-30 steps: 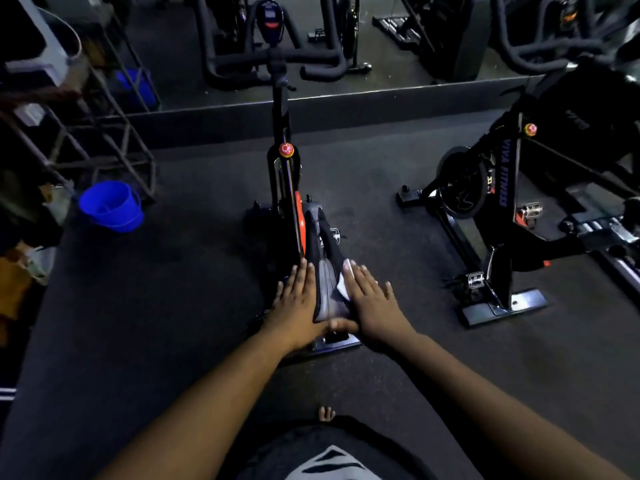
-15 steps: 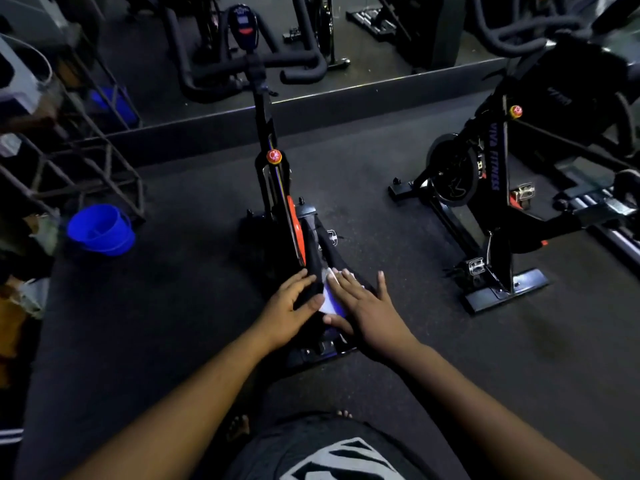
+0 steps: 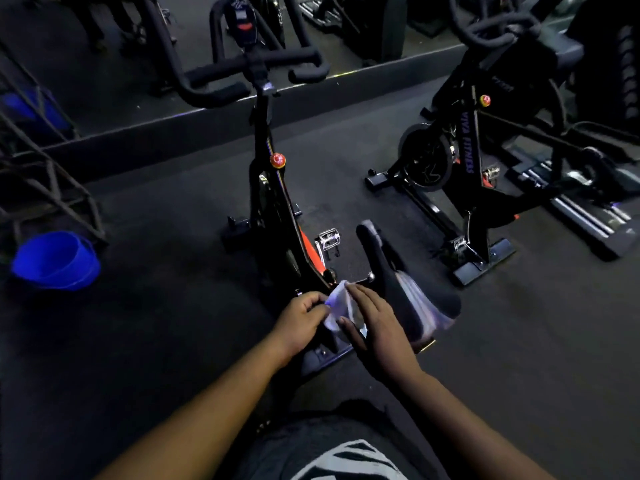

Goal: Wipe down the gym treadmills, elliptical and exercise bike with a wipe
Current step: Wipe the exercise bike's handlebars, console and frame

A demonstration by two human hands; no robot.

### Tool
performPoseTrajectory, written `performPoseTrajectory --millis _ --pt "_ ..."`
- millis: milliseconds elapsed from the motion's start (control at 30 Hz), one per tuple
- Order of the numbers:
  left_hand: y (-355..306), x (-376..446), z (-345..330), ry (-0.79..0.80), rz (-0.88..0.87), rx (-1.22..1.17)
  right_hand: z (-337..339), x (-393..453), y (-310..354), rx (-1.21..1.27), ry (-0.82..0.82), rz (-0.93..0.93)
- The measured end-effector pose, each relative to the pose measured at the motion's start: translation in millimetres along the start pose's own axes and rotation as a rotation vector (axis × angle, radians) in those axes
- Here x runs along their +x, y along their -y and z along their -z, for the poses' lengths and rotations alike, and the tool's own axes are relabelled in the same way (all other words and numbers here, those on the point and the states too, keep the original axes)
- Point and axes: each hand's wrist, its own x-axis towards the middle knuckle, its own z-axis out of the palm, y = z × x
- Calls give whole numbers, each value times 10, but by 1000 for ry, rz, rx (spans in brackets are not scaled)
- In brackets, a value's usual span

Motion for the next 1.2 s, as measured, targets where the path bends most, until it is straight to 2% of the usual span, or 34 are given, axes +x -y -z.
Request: performPoseTrajectory --millis 267,333,500,633,800,900,967,1033,1100,1200 --pt "69 440 407 186 53 209 -474 356 -98 556 117 -551" --pt "101 606 465 180 72 244 -566 503 -231 644 136 -591" --pt "286 994 620 76 109 320 -942 782 -439 664 139 -619" --pt "387 1297 669 46 182 223 -1182 965 -563 613 32 -703" --pt "533 1837 679 121 299 120 -1403 1268 -723 593 -117 -864" --pt "672 2236 694 198 366 140 -1570 1502 -871 577 -156 -982" --pt "772 2521 692 257 410 169 -1694 1646 -1028 537 -246 -1051" --pt "925 2815 694 326 455 202 -1786 1802 -1182 541 -353 -1085" --pt "1036 3007 702 378 470 254 -1799 1911 -1301 531 -413 -1075" --pt "1267 3335 674 451 491 338 -1976 2083 -1652 473 -482 -1156"
